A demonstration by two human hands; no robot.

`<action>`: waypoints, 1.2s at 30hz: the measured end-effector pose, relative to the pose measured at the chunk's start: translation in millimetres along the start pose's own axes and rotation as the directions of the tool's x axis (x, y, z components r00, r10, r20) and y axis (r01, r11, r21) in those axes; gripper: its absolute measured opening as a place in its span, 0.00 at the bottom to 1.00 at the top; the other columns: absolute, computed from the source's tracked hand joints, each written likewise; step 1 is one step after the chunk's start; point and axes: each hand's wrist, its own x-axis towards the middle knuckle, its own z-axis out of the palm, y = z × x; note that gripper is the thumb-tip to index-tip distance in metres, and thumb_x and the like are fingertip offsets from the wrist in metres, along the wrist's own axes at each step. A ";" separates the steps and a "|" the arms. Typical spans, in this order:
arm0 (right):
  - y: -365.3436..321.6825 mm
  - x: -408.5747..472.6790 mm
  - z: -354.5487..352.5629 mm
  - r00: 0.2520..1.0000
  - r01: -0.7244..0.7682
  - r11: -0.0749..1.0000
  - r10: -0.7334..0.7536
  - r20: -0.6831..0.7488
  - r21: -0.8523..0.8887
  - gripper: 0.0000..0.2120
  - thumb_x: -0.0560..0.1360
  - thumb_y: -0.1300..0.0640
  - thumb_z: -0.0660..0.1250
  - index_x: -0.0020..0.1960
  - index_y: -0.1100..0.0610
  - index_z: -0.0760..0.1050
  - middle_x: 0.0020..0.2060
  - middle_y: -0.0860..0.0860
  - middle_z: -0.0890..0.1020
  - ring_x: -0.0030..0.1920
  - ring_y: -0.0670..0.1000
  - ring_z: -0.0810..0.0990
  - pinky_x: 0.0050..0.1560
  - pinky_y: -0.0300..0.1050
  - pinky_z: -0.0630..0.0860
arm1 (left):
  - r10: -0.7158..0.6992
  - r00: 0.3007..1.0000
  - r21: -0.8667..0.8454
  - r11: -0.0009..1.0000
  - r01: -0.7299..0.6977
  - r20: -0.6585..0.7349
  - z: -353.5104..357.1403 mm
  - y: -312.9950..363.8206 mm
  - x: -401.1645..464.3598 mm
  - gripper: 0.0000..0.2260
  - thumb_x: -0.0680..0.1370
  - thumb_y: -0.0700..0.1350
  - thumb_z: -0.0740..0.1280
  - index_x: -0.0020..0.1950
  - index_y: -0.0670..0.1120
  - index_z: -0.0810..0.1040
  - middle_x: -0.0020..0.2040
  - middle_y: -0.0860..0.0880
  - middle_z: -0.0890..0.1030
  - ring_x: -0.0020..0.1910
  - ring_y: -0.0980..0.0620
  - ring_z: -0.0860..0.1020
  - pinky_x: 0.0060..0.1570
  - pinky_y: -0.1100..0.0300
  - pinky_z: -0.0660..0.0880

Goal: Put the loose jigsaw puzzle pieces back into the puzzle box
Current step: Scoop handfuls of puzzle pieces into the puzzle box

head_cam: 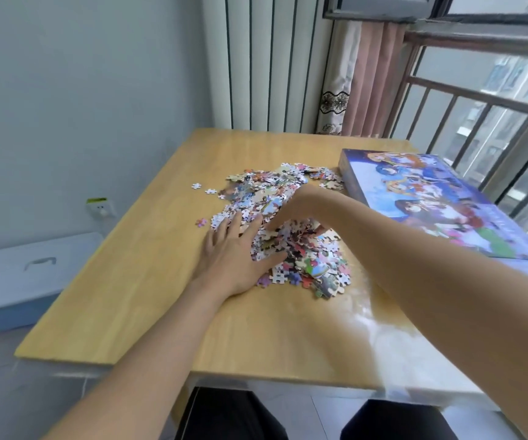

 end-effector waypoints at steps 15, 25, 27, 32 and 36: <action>-4.1 -13.8 -6.3 0.995 -0.030 0.990 0.017 0.094 0.140 0.28 0.71 0.54 0.79 0.66 0.58 0.71 0.73 0.57 0.70 0.56 0.57 0.72 0.45 0.49 0.82 | 0.040 0.998 -0.032 0.999 -0.041 -0.049 -1.8 0.7 -2.5 0.40 0.72 0.79 0.46 0.80 0.65 0.42 0.83 0.49 0.43 0.81 0.47 0.46 0.78 0.44 0.48; 35.6 -17.8 -16.9 0.980 -0.163 0.854 0.084 0.180 0.493 0.27 0.68 0.60 0.81 0.64 0.58 0.76 0.62 0.54 0.76 0.58 0.55 0.77 0.48 0.50 0.83 | 0.163 0.976 -0.081 0.981 -0.176 -0.145 -2.7 2.1 -4.8 0.30 0.76 0.71 0.53 0.76 0.63 0.65 0.81 0.52 0.57 0.79 0.50 0.54 0.76 0.49 0.54; 35.7 -18.8 -13.6 0.975 -0.182 0.848 0.091 0.201 0.497 0.29 0.67 0.59 0.82 0.65 0.58 0.75 0.62 0.53 0.75 0.60 0.55 0.76 0.44 0.49 0.81 | 0.194 0.973 -0.058 0.978 -0.202 -0.121 -1.0 2.0 -4.7 0.28 0.78 0.70 0.52 0.76 0.63 0.65 0.81 0.53 0.57 0.79 0.51 0.53 0.76 0.49 0.53; 23.9 -18.7 -10.6 0.984 -0.115 0.907 0.048 0.171 0.405 0.29 0.67 0.56 0.82 0.63 0.58 0.73 0.55 0.54 0.75 0.54 0.55 0.76 0.46 0.48 0.81 | 0.193 0.971 -0.052 0.978 -0.202 -0.141 0.0 1.5 -4.2 0.26 0.79 0.68 0.54 0.76 0.61 0.67 0.81 0.53 0.58 0.79 0.51 0.54 0.76 0.50 0.53; 17.2 -18.5 -9.2 0.984 -0.102 0.919 0.036 0.177 0.381 0.25 0.68 0.57 0.81 0.61 0.58 0.75 0.53 0.55 0.76 0.49 0.54 0.76 0.46 0.47 0.81 | 0.176 0.966 -0.085 0.977 -0.194 -0.188 -2.7 2.8 -6.3 0.26 0.79 0.67 0.58 0.75 0.58 0.69 0.79 0.52 0.61 0.78 0.50 0.57 0.76 0.50 0.57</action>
